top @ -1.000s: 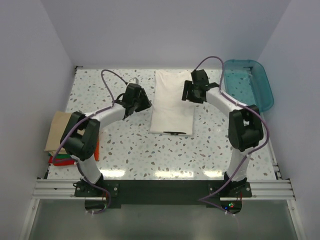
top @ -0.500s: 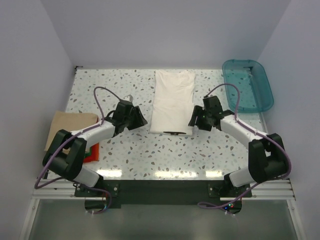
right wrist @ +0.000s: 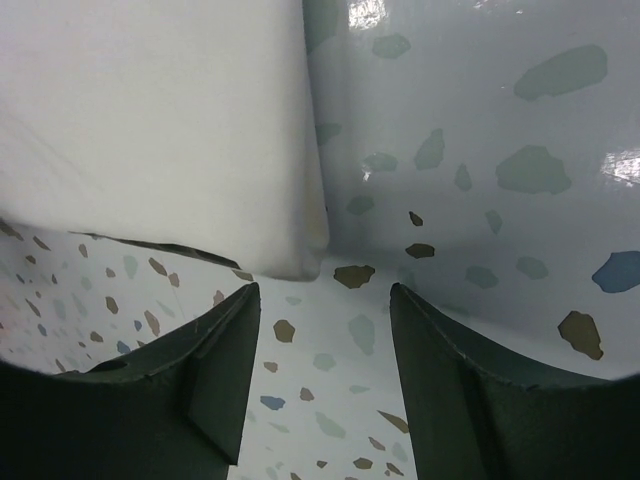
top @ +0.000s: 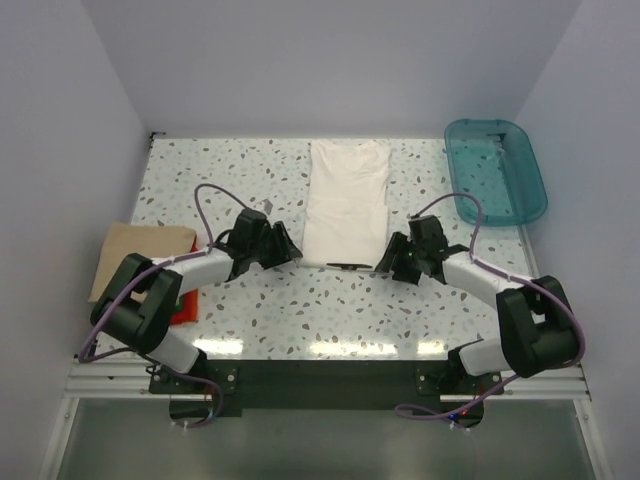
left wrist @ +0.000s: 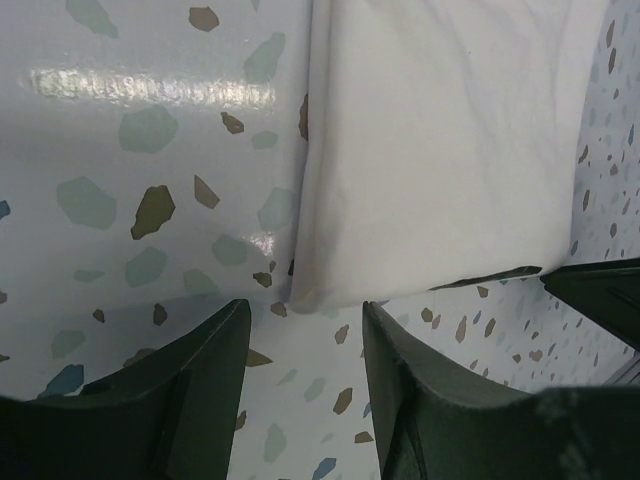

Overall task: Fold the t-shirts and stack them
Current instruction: Fold the tshirt

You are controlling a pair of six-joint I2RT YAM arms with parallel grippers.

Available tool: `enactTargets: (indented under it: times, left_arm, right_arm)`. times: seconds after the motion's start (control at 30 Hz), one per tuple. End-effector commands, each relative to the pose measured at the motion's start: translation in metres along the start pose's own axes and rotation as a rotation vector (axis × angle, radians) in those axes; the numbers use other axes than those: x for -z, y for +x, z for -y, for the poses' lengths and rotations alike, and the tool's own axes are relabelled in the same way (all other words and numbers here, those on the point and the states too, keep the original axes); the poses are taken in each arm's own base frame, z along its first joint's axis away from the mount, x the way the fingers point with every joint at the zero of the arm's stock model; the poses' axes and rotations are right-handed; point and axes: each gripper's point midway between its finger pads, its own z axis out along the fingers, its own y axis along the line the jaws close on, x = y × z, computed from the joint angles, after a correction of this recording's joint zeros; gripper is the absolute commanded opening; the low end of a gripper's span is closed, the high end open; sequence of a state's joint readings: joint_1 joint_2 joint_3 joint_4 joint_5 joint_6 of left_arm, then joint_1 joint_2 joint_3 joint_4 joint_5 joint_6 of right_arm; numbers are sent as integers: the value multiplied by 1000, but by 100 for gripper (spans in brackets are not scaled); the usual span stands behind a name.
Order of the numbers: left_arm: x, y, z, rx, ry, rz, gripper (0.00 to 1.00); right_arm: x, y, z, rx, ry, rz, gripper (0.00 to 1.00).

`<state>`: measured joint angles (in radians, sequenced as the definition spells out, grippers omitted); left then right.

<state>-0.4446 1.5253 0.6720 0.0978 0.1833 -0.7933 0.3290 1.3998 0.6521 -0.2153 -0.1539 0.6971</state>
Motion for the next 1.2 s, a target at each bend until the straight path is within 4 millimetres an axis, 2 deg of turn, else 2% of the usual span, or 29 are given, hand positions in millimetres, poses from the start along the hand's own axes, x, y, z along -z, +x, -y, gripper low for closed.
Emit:
enactTargets:
  times: [0.0, 0.17, 0.47, 0.8, 0.87, 0.9, 0.97, 1.0, 1.07, 1.13, 1.17]
  left_arm:
    - [-9, 3, 16, 1, 72, -1, 54]
    - [-19, 16, 10, 17, 52, -30, 52]
    - [-26, 25, -7, 24, -55, -30, 48]
    - [-34, 40, -11, 14, -104, -64, 42]
    - [-33, 41, -12, 21, -111, -62, 36]
    - [-33, 43, -13, 25, -113, -65, 33]
    - [-33, 43, -12, 29, -110, -66, 22]
    - [-33, 44, -12, 30, -109, -70, 19]
    - [-31, 44, -7, 24, -95, -68, 6]
    - [-29, 46, -4, 16, -89, -71, 0]
    - [-25, 48, -3, 19, -87, -69, 0]
  right_arm:
    - [-2, -10, -15, -32, -70, 46, 58]
    - [-8, -7, -12, -74, -78, 61, 56]
    - [-21, 2, -8, -152, -94, 55, 47]
    - [-25, 0, 2, -179, -63, 91, 43]
    - [-27, 1, 2, -179, -64, 90, 41]
    - [-28, 2, 4, -179, -61, 87, 37]
    - [-29, 3, 4, -175, -62, 86, 32]
    - [-30, 3, 3, -169, -67, 83, 26]
    - [-30, 4, 3, -161, -71, 76, 19]
    - [-28, 8, 2, -145, -77, 57, 11]
    - [-25, 9, 1, -137, -85, 55, 8]
